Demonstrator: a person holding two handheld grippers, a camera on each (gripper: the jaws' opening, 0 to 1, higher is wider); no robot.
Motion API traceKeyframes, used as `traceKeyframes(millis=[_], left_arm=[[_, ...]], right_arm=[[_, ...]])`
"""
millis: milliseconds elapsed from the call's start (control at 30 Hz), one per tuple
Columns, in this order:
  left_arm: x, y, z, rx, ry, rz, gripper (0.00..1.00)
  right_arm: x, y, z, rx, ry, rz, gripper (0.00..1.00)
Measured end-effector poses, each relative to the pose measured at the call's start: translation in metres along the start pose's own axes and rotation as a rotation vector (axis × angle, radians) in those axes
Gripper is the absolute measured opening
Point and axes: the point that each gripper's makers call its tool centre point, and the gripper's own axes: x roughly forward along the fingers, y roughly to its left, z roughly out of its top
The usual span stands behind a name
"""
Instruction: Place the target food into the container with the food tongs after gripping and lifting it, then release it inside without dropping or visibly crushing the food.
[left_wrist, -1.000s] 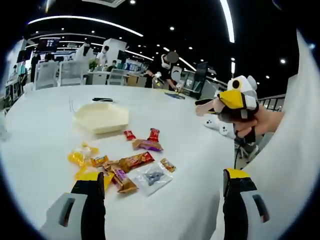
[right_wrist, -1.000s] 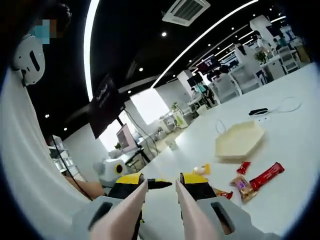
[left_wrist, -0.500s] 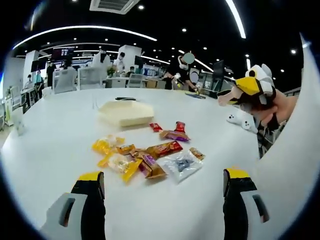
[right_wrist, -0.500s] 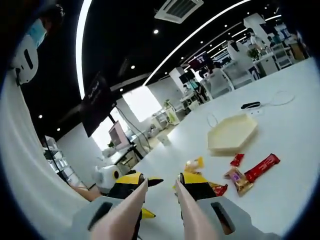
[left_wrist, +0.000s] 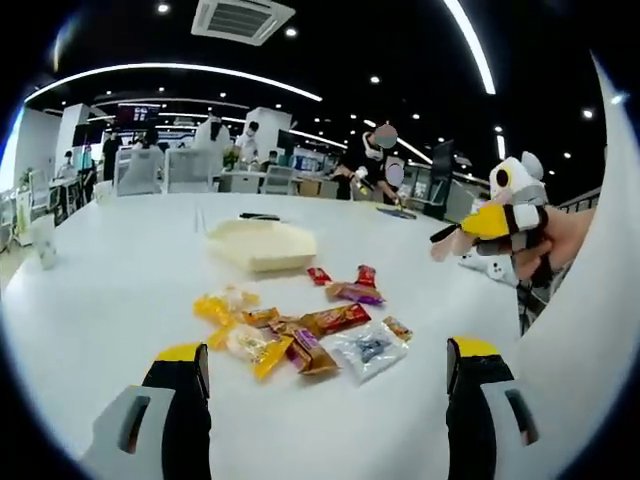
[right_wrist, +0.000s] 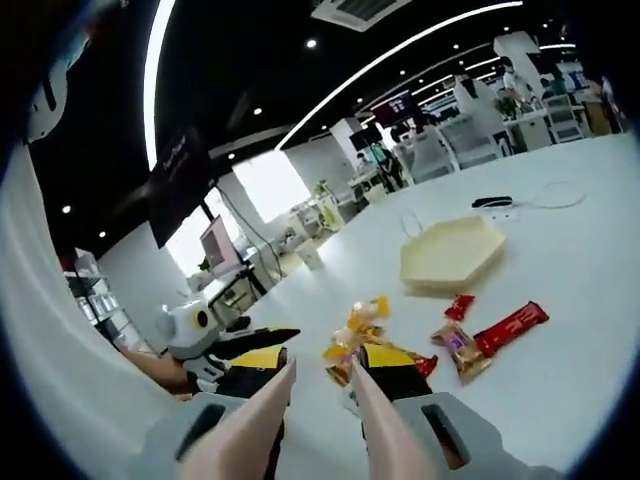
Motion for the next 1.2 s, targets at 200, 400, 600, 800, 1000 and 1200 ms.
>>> traceKeyframes(millis=[200, 400, 600, 800, 1000, 1200], left_arm=[[-0.007, 0.002, 0.013, 0.011, 0.010, 0.020, 0.99], [-0.009, -0.007, 0.015, 0.000, 0.041, -0.009, 0.99], [-0.013, -0.014, 0.015, 0.007, 0.046, -0.028, 0.99], [-0.014, -0.010, 0.015, 0.001, 0.057, -0.023, 0.93], [-0.012, -0.004, 0.015, -0.027, 0.060, -0.017, 0.94], [-0.013, 0.000, 0.019, -0.052, 0.041, -0.003, 0.95]], right_arm=[[0.006, -0.009, -0.019, -0.052, 0.063, -0.041, 0.28], [0.016, -0.014, -0.033, -0.119, 0.125, -0.051, 0.28], [0.028, -0.019, -0.035, -0.149, 0.149, -0.057, 0.28], [0.038, -0.023, -0.041, -0.180, 0.186, -0.052, 0.28], [0.045, -0.023, -0.053, -0.307, 0.228, -0.064, 0.28], [0.052, -0.023, -0.062, -0.331, 0.256, -0.036, 0.28]])
